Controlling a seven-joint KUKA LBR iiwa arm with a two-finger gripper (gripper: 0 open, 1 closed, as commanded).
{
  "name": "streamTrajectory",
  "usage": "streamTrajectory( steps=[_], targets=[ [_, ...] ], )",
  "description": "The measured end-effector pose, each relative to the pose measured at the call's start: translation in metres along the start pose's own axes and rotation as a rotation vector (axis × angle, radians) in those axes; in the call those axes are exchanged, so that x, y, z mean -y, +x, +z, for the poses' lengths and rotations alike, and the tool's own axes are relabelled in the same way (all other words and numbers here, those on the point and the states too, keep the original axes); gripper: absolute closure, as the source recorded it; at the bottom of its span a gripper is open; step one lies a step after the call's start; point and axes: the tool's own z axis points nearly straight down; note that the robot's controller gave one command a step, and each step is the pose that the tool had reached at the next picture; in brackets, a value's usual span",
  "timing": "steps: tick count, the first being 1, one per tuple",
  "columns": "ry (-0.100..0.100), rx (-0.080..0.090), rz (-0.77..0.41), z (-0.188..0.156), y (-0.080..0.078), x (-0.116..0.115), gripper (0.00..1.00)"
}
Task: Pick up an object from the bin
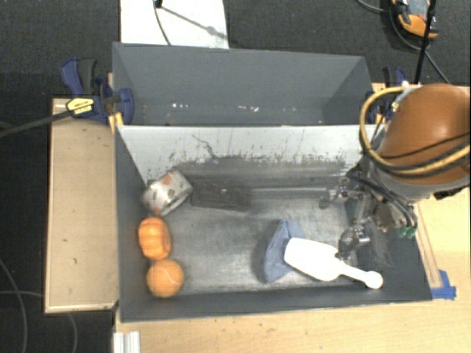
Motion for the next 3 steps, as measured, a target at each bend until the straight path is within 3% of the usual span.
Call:
streamTrajectory(
  steps=[1, 2, 3],
  targets=[
    [0.000, -0.001, 0.000, -0.004, 0.000, 0.000, 0.00],
    [0.000, 0.004, -0.004, 0.051, 0.004, -0.013, 0.00],
    [-0.001, 0.014, -0.053, 0.148, 0.003, -0.061, 1.00]
  ],
)
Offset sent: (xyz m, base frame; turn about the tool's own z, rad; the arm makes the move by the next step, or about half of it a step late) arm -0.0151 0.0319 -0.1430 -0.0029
